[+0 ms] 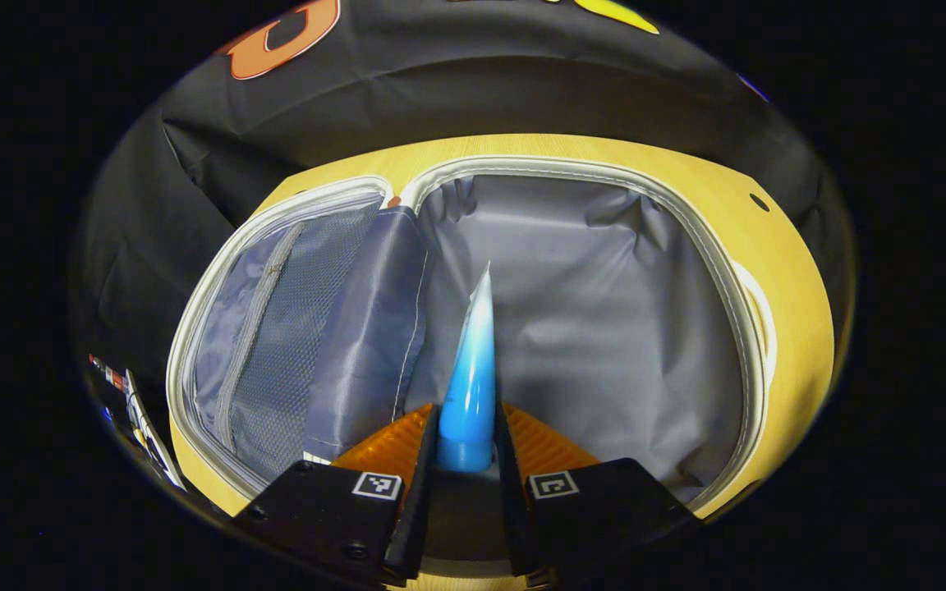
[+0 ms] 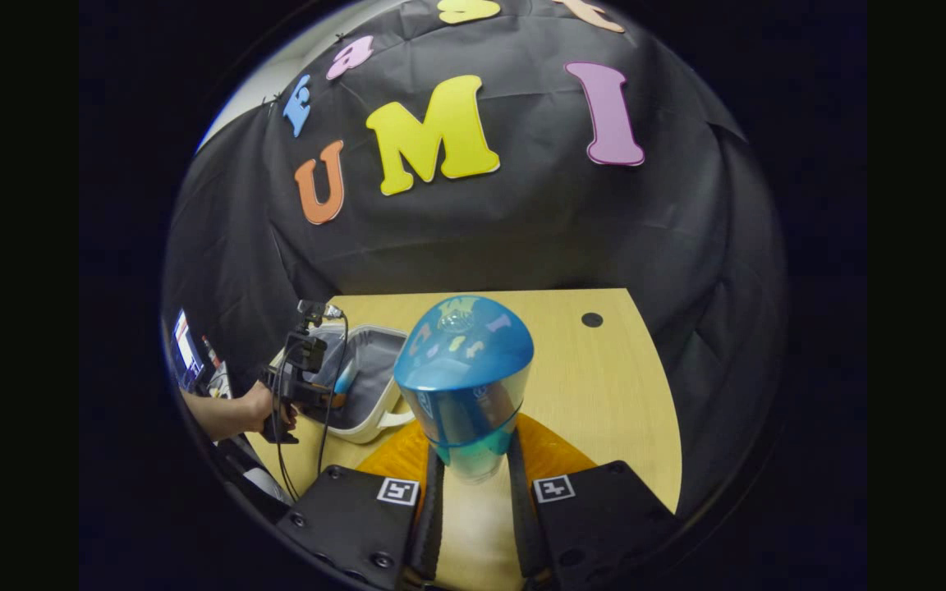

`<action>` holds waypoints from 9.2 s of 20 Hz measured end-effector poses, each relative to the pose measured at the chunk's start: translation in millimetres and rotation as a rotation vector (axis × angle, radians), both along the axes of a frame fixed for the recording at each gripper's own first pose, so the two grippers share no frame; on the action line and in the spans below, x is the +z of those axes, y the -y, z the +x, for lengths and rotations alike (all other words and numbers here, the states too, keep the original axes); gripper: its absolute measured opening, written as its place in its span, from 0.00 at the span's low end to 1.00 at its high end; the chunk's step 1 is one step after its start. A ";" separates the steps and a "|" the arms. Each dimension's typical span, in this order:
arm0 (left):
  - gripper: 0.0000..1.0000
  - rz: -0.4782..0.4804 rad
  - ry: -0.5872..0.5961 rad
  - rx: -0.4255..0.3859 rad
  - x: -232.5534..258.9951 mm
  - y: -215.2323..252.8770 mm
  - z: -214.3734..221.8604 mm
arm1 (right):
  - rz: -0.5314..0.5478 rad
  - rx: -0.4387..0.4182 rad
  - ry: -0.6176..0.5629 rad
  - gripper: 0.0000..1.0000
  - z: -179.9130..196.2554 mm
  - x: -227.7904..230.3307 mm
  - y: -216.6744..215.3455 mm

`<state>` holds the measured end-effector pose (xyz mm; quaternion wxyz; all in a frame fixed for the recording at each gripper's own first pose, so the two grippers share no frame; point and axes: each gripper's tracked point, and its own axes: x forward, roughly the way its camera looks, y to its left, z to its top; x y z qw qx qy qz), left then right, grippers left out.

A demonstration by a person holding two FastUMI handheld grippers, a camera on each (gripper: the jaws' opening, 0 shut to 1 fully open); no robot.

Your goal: First open the suitcase, pack the skin care products into it, and then close the suitcase.

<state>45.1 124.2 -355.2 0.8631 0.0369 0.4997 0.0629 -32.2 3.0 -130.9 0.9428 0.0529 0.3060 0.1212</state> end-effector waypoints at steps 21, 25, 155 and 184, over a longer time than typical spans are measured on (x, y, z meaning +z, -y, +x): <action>0.95 -0.095 0.542 0.087 188.9 -67.0 -70.1 | 0.010 0.297 -0.045 0.34 69.1 -37.0 -226.3; 0.96 -0.140 0.547 0.111 191.1 -78.4 -96.5 | 0.005 0.241 -0.172 0.34 85.0 -97.9 -262.2; 0.04 -0.202 0.806 -0.023 245.7 107.1 37.9 | -0.148 0.023 0.302 0.81 39.4 69.2 18.7; 0.99 0.023 0.833 -0.140 209.3 194.2 28.7 | -0.191 0.047 0.381 0.80 23.4 88.5 43.1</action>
